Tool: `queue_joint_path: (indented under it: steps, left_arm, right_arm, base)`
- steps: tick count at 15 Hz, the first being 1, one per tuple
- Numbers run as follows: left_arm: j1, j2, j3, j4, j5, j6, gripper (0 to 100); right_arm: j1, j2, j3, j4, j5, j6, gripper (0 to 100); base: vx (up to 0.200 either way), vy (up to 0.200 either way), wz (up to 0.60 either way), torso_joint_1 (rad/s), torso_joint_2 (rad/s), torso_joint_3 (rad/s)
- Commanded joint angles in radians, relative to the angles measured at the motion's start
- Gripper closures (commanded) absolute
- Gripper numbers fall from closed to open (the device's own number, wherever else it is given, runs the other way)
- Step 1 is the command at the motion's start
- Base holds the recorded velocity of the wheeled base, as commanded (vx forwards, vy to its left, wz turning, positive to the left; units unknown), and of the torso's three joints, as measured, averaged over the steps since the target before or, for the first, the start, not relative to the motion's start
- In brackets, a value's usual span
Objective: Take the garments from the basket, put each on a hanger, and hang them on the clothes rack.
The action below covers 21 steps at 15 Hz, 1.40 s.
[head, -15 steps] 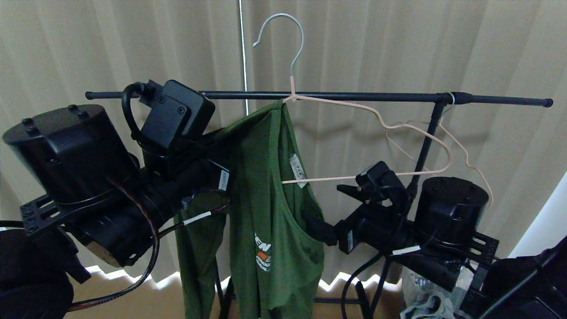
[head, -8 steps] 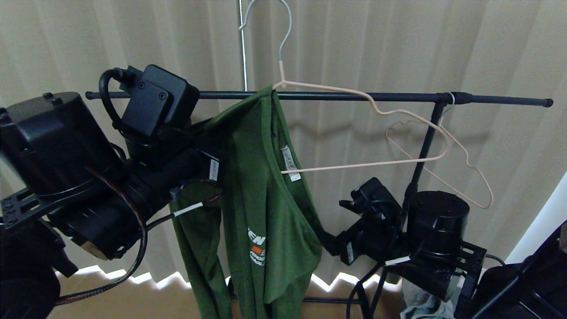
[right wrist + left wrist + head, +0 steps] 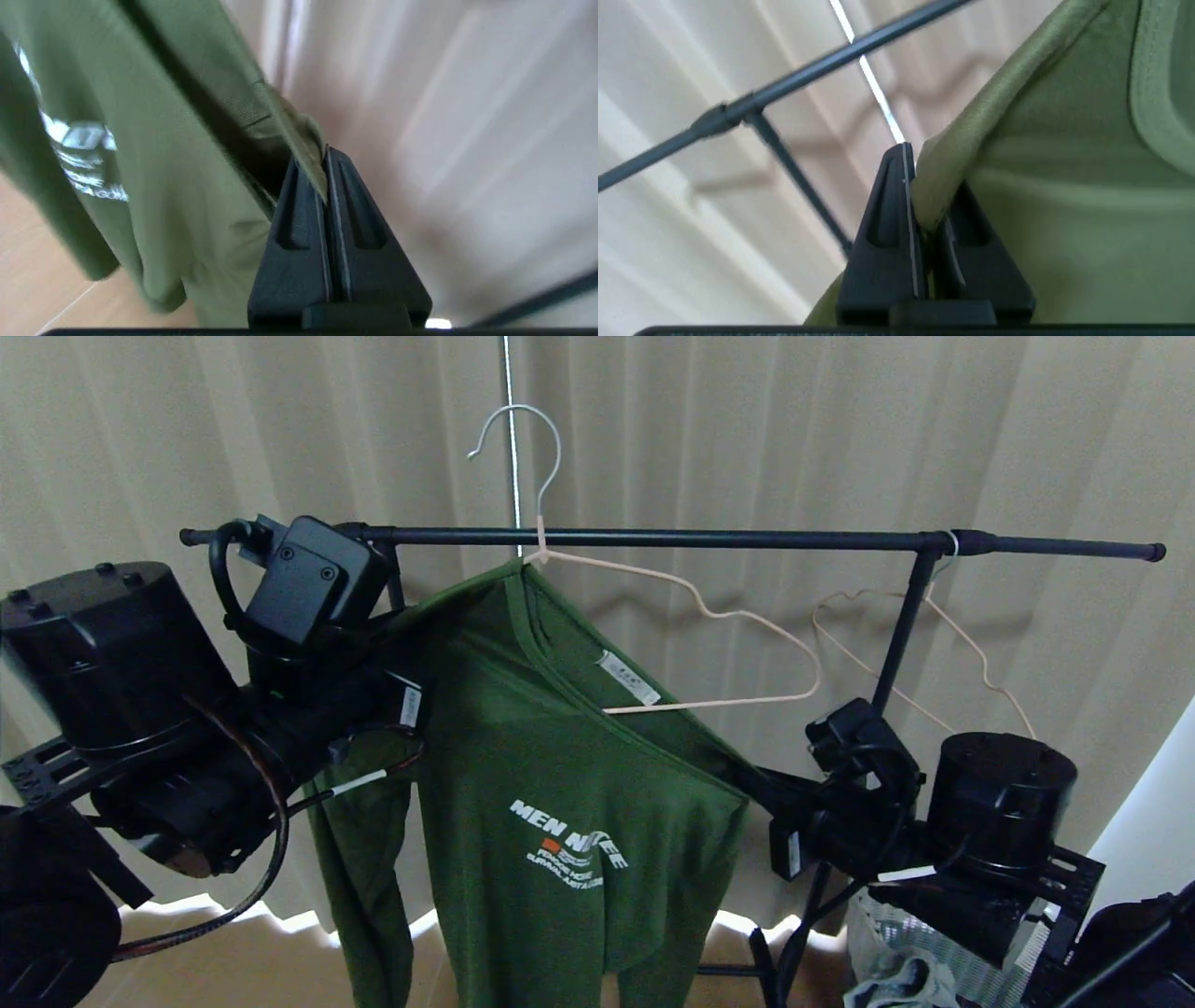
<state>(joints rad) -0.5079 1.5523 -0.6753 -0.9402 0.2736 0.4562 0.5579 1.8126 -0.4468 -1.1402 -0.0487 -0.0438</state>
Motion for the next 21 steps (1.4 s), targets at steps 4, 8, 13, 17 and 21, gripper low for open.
queue_joint_path:
  steps: [4,8,13,17,21]
  left_arm:
    - [0.035,-0.012,0.091,-0.003,-0.002,-0.001,100]
    - [0.043,-0.015,0.151,-0.003,-0.002,0.079,100]
    - [0.055,-0.011,0.194,-0.003,0.001,0.142,100]
    - [0.055,-0.012,0.189,-0.003,0.002,0.141,100]
    - [0.052,0.005,0.195,-0.003,0.004,0.142,100]
  right_arm:
    - [-0.116,-0.065,-0.007,0.000,0.001,-0.010,100]
    - [-0.124,-0.105,-0.009,0.005,0.001,-0.011,100]
    - [-0.102,-0.139,-0.015,0.011,0.020,-0.037,100]
    - [-0.090,-0.154,-0.043,0.028,0.038,-0.099,100]
    - [-0.073,-0.233,-0.095,0.178,0.075,-0.099,100]
  base:
    - [0.000,0.000,0.00,0.000,0.00,0.000]
    - [0.000,0.000,0.00,0.000,0.00,0.000]
    - [0.000,0.000,0.00,0.000,0.00,0.000]
    - [0.000,0.000,0.00,0.000,0.00,0.000]
    - [0.000,0.000,0.00,0.000,0.00,0.000]
